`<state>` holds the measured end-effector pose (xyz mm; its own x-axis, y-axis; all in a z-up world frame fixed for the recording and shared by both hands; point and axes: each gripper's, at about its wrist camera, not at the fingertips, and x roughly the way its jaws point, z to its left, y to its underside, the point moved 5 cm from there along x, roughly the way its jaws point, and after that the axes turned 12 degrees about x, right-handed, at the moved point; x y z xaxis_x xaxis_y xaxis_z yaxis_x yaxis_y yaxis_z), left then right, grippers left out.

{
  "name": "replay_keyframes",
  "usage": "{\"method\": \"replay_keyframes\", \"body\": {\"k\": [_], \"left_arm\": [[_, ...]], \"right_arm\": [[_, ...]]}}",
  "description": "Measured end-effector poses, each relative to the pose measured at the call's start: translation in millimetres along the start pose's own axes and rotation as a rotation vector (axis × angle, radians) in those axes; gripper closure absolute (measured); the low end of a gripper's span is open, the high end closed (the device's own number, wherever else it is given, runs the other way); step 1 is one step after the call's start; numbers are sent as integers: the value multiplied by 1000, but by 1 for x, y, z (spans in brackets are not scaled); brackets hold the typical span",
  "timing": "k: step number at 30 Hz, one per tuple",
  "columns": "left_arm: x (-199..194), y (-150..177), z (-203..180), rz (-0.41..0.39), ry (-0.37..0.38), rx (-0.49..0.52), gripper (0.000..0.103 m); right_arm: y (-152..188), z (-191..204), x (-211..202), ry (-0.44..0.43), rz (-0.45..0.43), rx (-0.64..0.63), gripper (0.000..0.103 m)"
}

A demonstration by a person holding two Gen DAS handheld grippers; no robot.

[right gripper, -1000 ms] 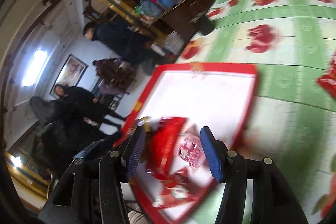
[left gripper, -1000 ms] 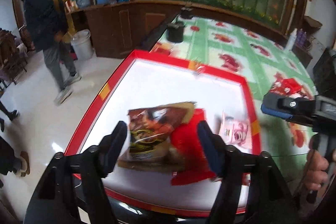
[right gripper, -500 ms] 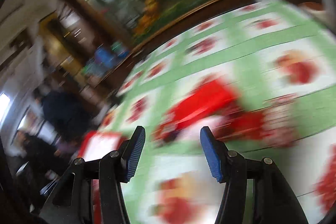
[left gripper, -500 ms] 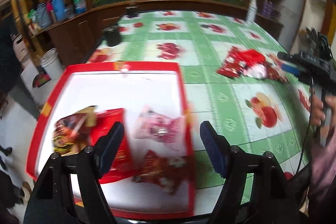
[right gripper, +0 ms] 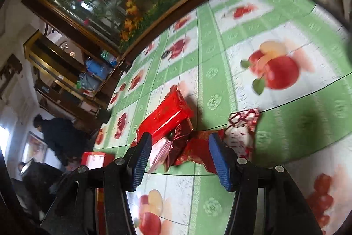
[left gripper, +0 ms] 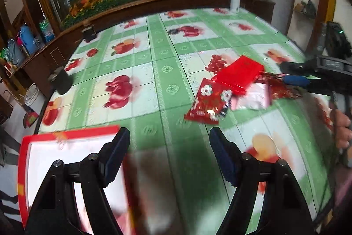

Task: Organize snacks
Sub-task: 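Reach both grippers back to the snack pile on the table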

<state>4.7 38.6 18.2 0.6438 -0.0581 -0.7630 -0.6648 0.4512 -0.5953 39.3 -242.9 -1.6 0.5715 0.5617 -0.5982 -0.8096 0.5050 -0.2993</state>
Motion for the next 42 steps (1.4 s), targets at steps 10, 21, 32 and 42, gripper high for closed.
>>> {"method": "replay_keyframes", "body": {"k": [10,21,32,42], "left_arm": [[36,-22,-33,8,83,76,29],[69,-31,-47,56,182,66,29],[39,-8,-58,27,233,73,70],[-30,25,-47,-85,353,-33,79]], "right_arm": [[1,11,29,12,67,-70,55],[27,31,41,-5,223,-169,55],[-6,8,-16,42,43,-127,52],[-12,-21,-6,327,6,-141,52]]}}
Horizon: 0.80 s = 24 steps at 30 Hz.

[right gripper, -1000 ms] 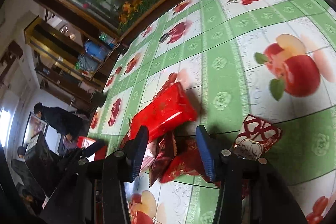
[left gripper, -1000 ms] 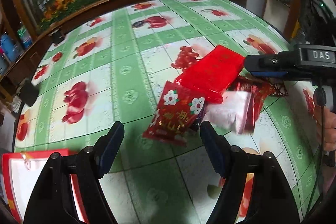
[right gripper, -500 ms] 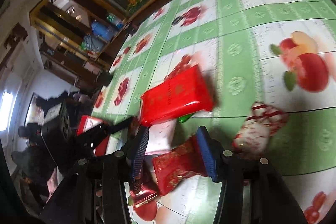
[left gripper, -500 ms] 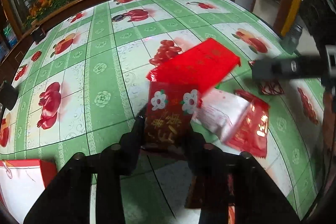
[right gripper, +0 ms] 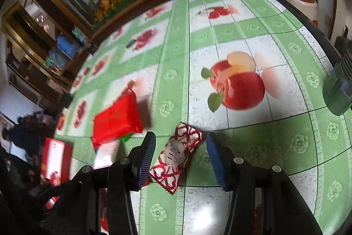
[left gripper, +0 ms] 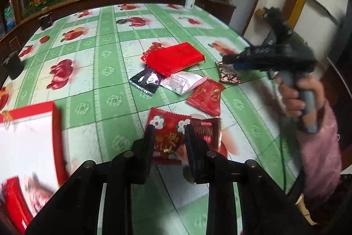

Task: Organize snacks
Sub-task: 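Reach both grippers back to the snack pile on the table, then grasp the red-and-white candy pack with the right gripper while the left grasps a red wafer pack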

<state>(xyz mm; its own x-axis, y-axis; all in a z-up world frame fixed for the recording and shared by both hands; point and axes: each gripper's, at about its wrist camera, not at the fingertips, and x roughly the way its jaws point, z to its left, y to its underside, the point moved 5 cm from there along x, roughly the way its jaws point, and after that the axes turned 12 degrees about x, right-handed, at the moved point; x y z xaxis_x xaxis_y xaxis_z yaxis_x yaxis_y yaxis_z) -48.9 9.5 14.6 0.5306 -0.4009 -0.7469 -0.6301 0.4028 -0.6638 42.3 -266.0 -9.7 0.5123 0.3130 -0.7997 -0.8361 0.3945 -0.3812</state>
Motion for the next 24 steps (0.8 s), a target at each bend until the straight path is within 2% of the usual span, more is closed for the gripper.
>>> {"method": "replay_keyframes", "body": {"k": [6,7,8,9,10,11,12,13,18,21,22,23,24], "left_arm": [[0,9,12,37,-77,2,79],[0,8,11,39,-71,11,78],[0,7,7,46,-61,29,75],[1,5,1,61,-69,62,64],[1,4,-2,65,-91,81,56],[1,4,-5,64,-111,101,41],[3,3,-10,60,-128,135,30],[4,3,-14,59,-132,155,29],[30,7,-23,139,-159,258,29],[42,12,-17,171,-159,243,31],[42,14,-15,169,-146,228,36],[42,16,-13,157,-119,205,52],[41,16,-9,148,-71,165,62]], "right_arm": [[12,11,11,75,-23,-77,55],[14,13,12,93,-32,-93,64],[16,15,13,115,-47,-114,67],[17,17,14,132,-56,-135,68],[19,20,15,131,-54,-153,76],[21,23,15,131,-55,-170,77],[23,26,16,137,-58,-192,78],[24,28,16,141,-61,-204,78],[30,34,18,162,-62,-263,78],[36,38,18,172,-59,-312,73],[38,39,19,181,-60,-332,70],[41,41,21,198,-62,-359,69],[45,45,21,220,-78,-400,70]]}}
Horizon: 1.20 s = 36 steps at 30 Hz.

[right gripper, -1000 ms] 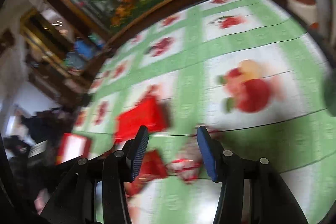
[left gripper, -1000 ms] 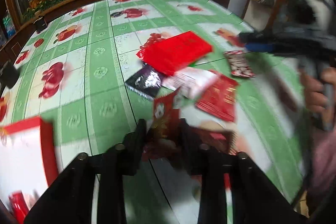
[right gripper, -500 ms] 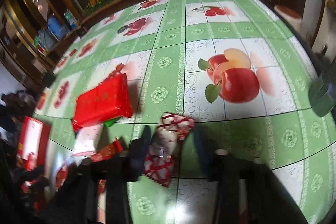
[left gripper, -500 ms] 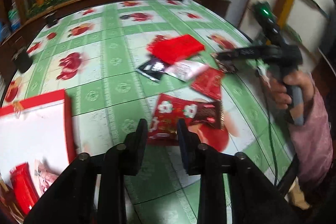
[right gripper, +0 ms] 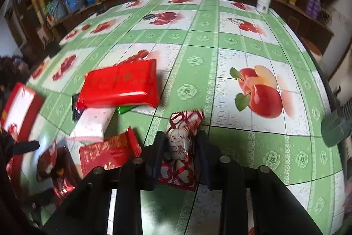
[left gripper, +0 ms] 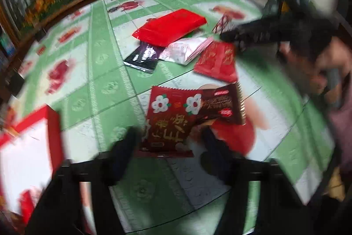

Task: Organize snacks
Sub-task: 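Grasp the red-and-white candy pack with the right gripper while the left grasps a red wafer pack, then carry both packs to the white tray and open both grippers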

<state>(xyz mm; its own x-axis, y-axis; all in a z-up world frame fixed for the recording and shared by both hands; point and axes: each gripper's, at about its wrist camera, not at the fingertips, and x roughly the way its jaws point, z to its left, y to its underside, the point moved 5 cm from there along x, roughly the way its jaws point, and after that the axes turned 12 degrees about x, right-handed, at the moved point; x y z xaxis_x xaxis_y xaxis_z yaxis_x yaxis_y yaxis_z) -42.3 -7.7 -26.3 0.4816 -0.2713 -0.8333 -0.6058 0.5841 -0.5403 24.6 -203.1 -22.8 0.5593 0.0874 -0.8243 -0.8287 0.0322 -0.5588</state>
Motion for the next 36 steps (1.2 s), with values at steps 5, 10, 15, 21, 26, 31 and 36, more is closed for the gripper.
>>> {"method": "replay_keyframes", "body": {"k": [5,10,15,21,26,31,36], "left_arm": [[0,-1,1,-15,-10,-3,63],[-7,-5,-8,-66,-3,24,69],[-22,-4,-9,-121,32,-25,72],[-37,7,-7,-173,49,-92,72],[-68,18,5,-240,37,-165,72],[-105,33,14,-312,-40,-195,72],[-133,54,25,-357,-118,-220,72]], "right_arm": [[-1,-4,-1,-8,6,22,76],[-8,-20,-4,-46,9,132,86],[-19,-35,-20,-186,-40,270,87],[-26,-25,-43,-334,-118,283,87],[-28,-16,-53,-457,-142,313,87],[-22,16,-65,-588,-139,282,87],[-11,66,-65,-643,-96,226,87]]}}
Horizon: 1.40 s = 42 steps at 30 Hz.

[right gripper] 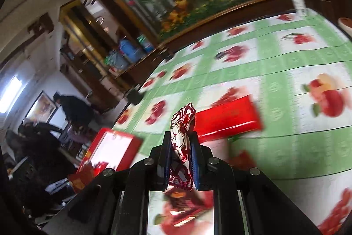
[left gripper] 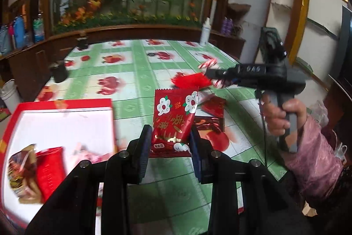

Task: Organize snacks
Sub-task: 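Carry both packs to the white tray and open both grippers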

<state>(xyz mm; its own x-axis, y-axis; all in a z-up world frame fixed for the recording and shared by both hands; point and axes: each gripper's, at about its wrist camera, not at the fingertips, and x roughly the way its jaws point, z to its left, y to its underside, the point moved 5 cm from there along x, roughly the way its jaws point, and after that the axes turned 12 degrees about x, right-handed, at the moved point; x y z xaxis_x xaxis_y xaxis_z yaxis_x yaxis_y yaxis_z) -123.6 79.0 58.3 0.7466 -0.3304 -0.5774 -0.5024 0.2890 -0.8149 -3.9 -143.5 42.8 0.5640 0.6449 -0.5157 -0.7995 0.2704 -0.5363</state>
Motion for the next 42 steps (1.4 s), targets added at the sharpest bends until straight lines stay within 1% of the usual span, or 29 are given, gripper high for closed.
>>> {"method": "replay_keyframes", "body": {"k": [2,5,8,12,14,15,17,18,20,22,24,26,30,36,39,42], "left_arm": [[-8,4,10,-8,-49,-8,72],[-17,12,28,-9,-107,-42,72],[-26,23,52,6,-180,-86,72],[-41,40,88,33,-308,-147,72],[-46,45,99,38,-359,-166,72],[-50,47,108,40,-398,-181,72],[-52,50,116,41,-428,-197,72],[-53,51,120,46,-452,-205,72],[-50,52,125,55,-477,-209,72],[-46,52,128,61,-483,-223,72],[-46,51,127,64,-489,-227,72],[-44,50,126,67,-499,-223,72],[-45,51,126,79,-520,-226,72],[-54,58,136,103,-565,-277,72],[-58,62,139,112,-596,-278,72],[-59,66,142,120,-609,-281,72]], "right_arm": [[13,18,14,-31,37,-13,87],[32,53,38,-67,84,-67,88],[54,97,67,-134,145,-120,88],[73,147,106,-181,217,-186,88],[80,163,118,-207,238,-196,88],[82,173,126,-226,248,-193,88],[87,186,136,-262,274,-176,88],[91,186,140,-266,280,-170,88],[100,184,143,-253,300,-189,88],[102,178,142,-232,305,-190,88],[101,175,141,-237,312,-168,88],[100,175,139,-230,301,-171,88],[106,173,142,-191,303,-192,88],[115,175,148,-134,296,-247,87],[121,177,150,-127,308,-273,87],[127,180,150,-125,312,-305,87]]}}
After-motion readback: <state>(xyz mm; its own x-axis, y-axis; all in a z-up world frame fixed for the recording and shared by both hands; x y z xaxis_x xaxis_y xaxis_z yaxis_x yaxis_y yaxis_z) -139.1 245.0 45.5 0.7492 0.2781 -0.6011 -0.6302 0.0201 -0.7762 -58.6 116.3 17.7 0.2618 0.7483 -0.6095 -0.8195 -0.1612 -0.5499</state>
